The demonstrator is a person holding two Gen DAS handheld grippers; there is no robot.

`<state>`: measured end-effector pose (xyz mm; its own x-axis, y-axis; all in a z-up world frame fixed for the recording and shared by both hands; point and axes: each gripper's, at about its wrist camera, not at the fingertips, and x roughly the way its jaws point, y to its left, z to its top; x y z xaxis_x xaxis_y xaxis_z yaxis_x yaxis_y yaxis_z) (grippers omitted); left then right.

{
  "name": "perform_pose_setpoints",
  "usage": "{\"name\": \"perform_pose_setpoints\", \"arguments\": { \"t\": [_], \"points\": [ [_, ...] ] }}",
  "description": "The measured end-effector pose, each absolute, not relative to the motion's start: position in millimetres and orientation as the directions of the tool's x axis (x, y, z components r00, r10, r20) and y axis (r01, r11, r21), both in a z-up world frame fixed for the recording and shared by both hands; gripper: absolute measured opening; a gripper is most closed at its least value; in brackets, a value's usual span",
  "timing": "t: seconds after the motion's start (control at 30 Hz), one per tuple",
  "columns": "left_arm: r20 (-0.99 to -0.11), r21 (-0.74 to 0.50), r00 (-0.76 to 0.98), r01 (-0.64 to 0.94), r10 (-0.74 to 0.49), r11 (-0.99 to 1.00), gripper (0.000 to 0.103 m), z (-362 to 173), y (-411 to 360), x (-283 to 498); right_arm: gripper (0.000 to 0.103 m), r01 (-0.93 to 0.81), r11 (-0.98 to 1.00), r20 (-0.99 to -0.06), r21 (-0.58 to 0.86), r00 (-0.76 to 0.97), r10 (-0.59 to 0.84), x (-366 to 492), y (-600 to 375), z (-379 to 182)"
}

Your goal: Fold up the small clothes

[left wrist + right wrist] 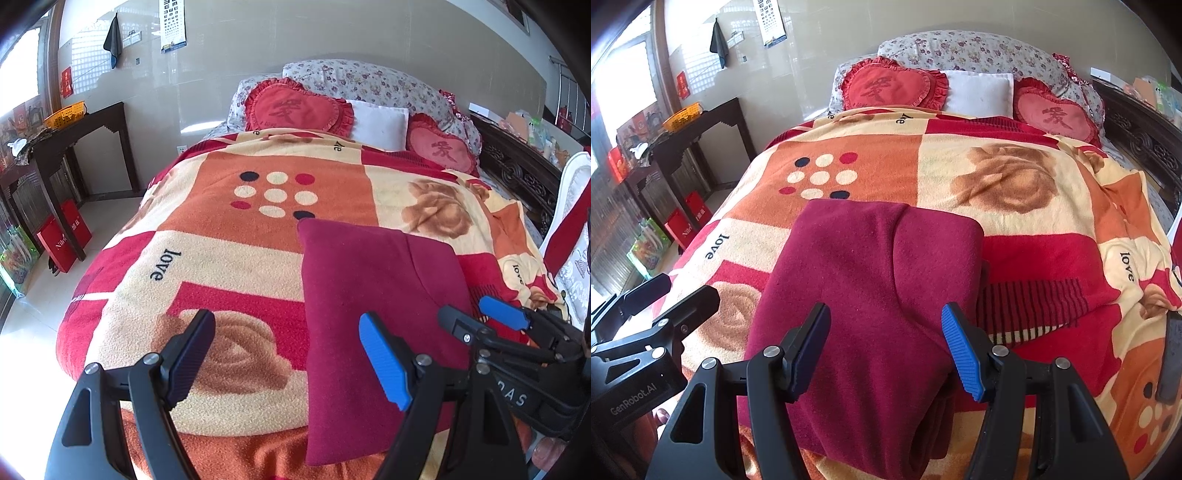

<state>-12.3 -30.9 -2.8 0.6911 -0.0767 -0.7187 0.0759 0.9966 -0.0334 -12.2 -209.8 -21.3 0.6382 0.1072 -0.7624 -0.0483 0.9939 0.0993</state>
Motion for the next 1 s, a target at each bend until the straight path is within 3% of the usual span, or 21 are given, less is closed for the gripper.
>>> {"name": "perform_pose_setpoints", "arguments": {
  "t": [1.0],
  "points": [
    [-0.722,-0.038,0.687,0.073,-0.078,0.997,0.084,-5.0,-31.1,-11.2,0.044,-0.034,0.995,-0.771,0.089,0.630,0.090,-6.0,-209.8,-25.4]
  ]
}}
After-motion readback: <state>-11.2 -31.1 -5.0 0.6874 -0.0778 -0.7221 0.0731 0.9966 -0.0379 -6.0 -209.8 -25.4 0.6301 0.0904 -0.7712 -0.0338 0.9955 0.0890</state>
